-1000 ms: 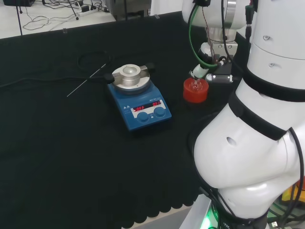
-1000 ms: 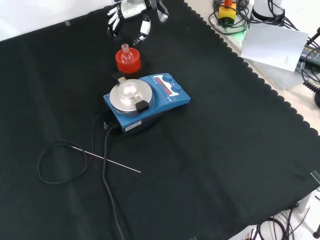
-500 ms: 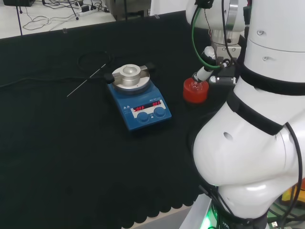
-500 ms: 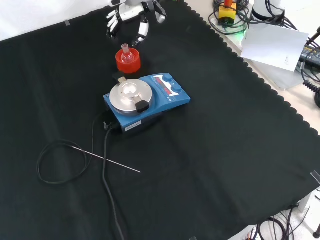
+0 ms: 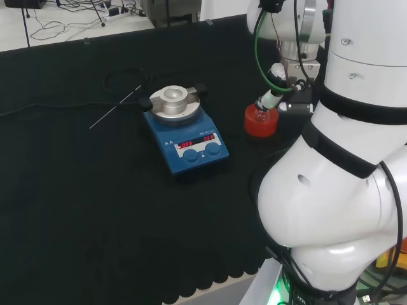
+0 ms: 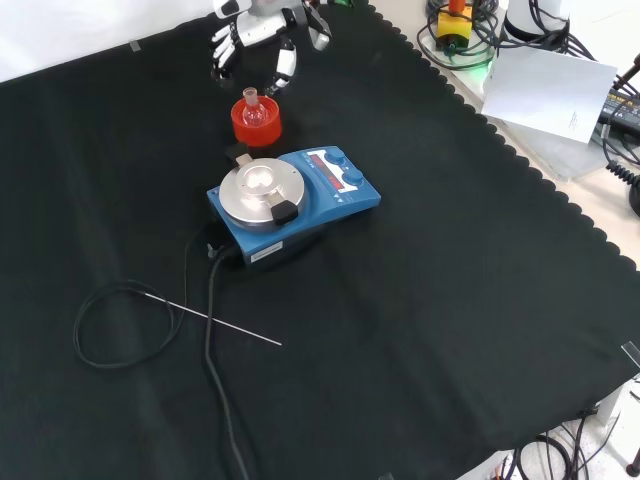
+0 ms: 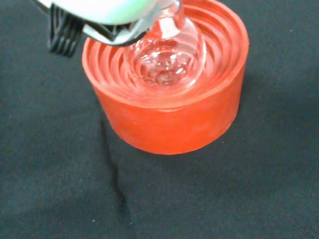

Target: Pick up the round-bottom flask.

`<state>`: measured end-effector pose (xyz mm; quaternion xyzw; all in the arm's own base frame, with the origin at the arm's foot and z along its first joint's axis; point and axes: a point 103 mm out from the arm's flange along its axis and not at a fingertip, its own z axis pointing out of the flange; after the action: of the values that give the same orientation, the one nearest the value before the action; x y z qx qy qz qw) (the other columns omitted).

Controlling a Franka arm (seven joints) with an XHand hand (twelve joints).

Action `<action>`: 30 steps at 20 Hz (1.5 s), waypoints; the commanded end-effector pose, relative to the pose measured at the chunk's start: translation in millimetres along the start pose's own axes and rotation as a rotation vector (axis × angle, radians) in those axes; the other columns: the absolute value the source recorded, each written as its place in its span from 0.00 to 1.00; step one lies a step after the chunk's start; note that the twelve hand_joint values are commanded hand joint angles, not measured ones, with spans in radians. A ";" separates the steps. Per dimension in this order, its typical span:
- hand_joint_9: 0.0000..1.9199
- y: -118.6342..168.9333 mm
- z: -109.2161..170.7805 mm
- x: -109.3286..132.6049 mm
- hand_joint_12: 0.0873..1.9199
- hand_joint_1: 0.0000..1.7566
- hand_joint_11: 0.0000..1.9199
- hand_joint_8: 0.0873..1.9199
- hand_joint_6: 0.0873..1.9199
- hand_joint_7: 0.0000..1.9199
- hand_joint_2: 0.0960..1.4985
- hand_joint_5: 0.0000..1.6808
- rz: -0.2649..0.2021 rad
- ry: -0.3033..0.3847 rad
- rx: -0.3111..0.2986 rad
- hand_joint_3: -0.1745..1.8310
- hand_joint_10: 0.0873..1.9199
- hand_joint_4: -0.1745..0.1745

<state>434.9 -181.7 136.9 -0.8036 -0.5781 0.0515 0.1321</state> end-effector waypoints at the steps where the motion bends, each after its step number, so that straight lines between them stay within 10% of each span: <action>1: 0.25 6.2 -2.2 -0.7 0.73 0.52 0.06 0.37 0.34 0.16 0.34 0.26 -0.011 -0.019 0.002 0.41 0.33 0.35; 8: 0.24 9.9 10.7 -4.5 0.73 0.52 0.05 0.37 0.32 0.15 0.34 0.25 -0.041 0.069 0.037 0.40 0.34 0.35; 30: 0.24 9.5 11.3 3.9 0.73 0.52 0.05 0.38 0.33 0.15 0.34 0.33 -0.028 -0.004 0.017 0.40 0.34 0.35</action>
<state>441.2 -182.0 123.9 -0.8006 -0.5814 0.0572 0.1332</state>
